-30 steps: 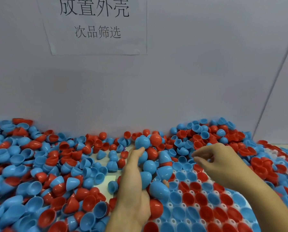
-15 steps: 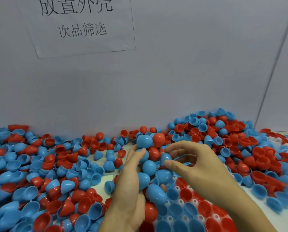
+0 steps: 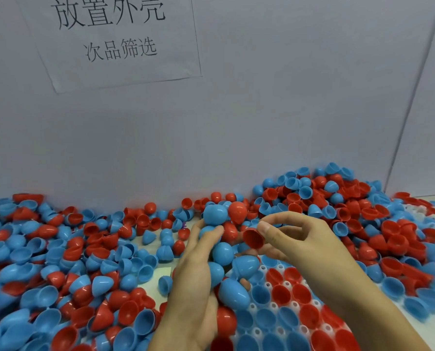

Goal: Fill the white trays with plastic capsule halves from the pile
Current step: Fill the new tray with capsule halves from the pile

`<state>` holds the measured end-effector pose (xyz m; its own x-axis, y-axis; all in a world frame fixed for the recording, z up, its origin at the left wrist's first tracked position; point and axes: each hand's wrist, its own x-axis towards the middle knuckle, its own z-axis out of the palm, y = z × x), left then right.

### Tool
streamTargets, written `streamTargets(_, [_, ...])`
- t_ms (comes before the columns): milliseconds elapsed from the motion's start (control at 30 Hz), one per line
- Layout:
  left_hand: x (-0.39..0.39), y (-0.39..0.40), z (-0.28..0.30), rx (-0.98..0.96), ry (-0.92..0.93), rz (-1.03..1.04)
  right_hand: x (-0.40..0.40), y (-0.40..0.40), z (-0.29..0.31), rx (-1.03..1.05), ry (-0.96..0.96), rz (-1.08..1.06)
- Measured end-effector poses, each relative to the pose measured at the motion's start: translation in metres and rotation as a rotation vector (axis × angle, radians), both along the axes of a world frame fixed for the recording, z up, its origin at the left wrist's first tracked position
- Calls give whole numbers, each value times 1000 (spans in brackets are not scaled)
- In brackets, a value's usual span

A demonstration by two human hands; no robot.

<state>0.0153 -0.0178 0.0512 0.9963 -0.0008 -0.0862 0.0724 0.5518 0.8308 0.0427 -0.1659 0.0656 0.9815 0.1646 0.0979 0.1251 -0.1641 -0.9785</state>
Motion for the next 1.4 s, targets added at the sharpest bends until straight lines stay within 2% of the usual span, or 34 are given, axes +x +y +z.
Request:
streamTargets(300, [1, 4, -8, 144, -136, 54, -1, 3, -2, -26, -35, -64])
streamTargets(533, [1, 7, -10, 33, -140, 22, -1, 0, 0, -8, -49, -60])
streamTargets(667, [4, 9, -12, 23, -125, 45, -2, 1, 1, 105, -6, -37])
streamTargets(767, [5, 11, -14, 33, -108, 75, 0, 2, 2, 153, -14, -109])
streamTargets(967, [8, 13, -16, -9, -64, 212, 3, 8, -1, 67, -39, -233])
streamTargets(1100, [13, 11, -20, -37, -8, 387, -1, 19, -1, 32, -21, -220])
streamTargets(1233, [16, 6, -20, -80, 29, 634, -10, 35, -3, -173, -37, -128])
streamTargets(1400, [19, 13, -21, -143, 67, 794, -23, 51, -4, -394, -167, -20])
